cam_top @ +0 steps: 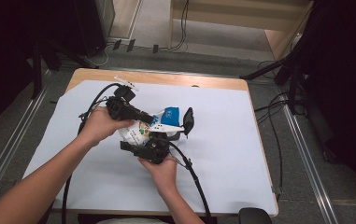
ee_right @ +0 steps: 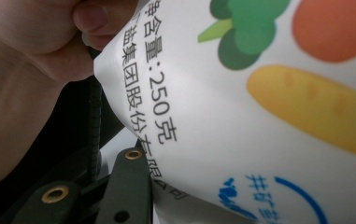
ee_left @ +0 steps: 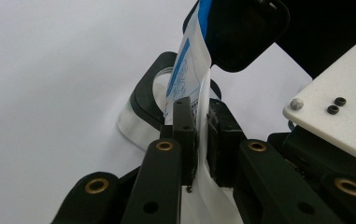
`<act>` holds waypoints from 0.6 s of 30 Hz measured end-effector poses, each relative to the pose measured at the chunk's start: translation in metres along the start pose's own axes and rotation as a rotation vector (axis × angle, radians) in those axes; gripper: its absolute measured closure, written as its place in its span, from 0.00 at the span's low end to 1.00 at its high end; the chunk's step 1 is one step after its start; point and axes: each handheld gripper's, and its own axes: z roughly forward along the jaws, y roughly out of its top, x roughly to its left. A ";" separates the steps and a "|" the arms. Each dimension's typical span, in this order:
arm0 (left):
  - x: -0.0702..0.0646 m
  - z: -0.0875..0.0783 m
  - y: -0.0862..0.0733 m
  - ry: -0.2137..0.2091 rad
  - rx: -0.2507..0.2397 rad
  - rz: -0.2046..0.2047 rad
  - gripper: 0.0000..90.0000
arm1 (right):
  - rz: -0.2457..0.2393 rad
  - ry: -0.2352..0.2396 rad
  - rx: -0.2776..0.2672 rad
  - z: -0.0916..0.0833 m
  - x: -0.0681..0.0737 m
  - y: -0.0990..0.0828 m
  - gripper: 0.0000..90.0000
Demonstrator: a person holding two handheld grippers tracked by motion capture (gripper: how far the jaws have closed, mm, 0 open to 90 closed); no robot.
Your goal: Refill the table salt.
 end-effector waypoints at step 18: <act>0.000 -0.001 -0.001 -0.001 0.006 0.004 0.94 | -0.012 -0.010 0.008 0.000 0.000 -0.001 0.77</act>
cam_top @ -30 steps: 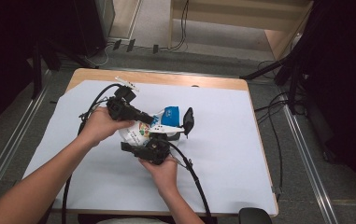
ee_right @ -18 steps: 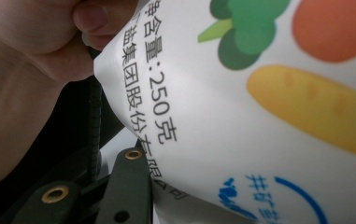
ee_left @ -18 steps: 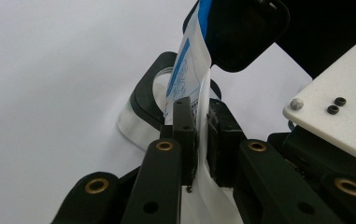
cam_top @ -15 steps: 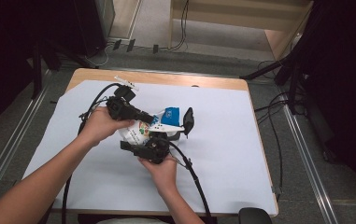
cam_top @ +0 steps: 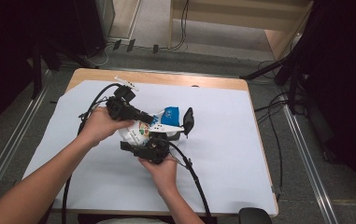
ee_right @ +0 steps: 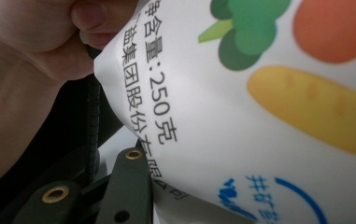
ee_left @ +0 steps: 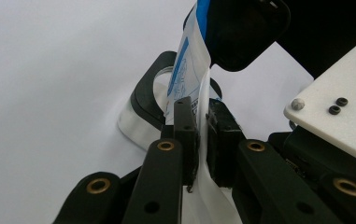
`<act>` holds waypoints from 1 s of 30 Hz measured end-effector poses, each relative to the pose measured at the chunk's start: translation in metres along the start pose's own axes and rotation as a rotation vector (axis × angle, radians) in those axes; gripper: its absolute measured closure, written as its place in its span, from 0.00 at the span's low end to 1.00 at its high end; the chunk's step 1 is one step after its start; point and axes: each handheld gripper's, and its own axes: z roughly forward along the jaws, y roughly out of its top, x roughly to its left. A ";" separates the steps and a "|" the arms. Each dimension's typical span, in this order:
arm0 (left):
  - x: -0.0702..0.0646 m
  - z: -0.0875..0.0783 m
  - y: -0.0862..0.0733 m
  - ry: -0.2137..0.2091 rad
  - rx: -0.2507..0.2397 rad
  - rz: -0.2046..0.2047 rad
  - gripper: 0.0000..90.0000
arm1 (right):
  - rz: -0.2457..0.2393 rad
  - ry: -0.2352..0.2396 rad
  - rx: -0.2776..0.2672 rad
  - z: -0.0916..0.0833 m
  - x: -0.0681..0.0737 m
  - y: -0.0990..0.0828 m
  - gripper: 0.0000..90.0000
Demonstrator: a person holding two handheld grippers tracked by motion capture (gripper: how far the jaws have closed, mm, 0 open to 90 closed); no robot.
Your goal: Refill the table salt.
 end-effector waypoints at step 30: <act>-0.002 0.002 0.001 0.009 -0.011 -0.007 0.94 | 0.004 -0.004 -0.011 0.001 0.000 0.001 0.79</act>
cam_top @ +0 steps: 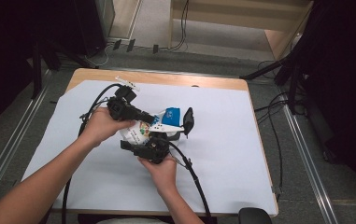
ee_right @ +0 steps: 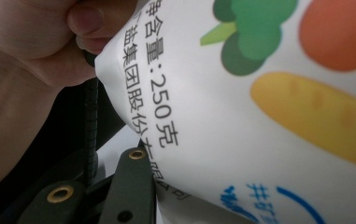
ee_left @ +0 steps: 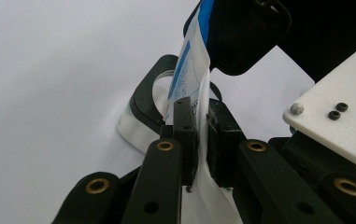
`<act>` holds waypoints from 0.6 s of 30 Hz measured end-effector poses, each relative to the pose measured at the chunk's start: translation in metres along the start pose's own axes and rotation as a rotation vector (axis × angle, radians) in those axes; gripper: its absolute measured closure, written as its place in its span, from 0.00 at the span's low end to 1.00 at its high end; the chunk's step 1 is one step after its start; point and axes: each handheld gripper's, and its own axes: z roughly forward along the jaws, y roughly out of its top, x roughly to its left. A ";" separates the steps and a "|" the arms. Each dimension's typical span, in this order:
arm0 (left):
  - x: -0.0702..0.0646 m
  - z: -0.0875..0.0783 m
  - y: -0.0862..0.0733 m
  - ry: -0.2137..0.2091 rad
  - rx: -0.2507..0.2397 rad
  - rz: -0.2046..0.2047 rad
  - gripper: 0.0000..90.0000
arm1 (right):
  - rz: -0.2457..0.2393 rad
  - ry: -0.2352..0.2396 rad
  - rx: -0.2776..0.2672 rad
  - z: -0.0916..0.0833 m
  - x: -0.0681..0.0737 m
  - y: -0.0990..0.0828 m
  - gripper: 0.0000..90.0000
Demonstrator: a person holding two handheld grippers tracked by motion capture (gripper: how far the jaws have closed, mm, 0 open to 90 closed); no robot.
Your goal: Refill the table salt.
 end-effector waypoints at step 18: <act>0.001 -0.001 0.000 -0.002 -0.002 0.005 0.93 | -0.007 0.010 0.005 0.000 0.000 0.001 0.78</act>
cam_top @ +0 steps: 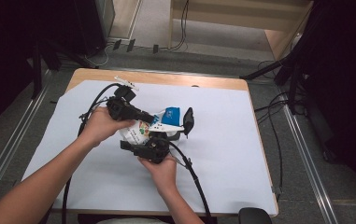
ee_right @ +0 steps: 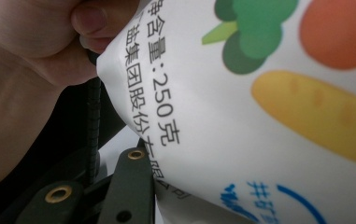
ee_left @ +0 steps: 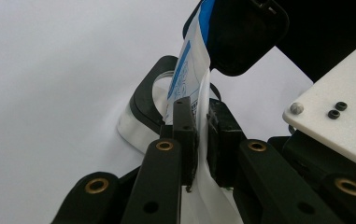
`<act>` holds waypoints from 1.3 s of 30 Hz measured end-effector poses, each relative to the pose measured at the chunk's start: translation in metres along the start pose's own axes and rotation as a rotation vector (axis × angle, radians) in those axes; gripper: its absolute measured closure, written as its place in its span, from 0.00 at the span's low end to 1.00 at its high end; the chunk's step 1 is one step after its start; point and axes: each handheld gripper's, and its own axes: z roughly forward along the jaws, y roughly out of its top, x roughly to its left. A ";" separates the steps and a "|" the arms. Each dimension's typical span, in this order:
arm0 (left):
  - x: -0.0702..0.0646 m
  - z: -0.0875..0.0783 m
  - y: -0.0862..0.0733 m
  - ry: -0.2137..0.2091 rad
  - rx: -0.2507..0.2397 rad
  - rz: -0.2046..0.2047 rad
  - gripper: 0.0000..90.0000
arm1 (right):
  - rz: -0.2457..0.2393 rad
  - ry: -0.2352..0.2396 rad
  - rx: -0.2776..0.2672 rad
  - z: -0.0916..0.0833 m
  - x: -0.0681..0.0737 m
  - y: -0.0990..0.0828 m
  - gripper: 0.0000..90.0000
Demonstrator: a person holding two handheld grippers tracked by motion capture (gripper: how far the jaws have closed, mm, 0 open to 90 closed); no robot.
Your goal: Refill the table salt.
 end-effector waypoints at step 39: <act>0.000 -0.003 -0.001 -0.012 -0.003 -0.015 0.90 | 0.013 0.021 0.004 -0.003 0.000 0.003 0.80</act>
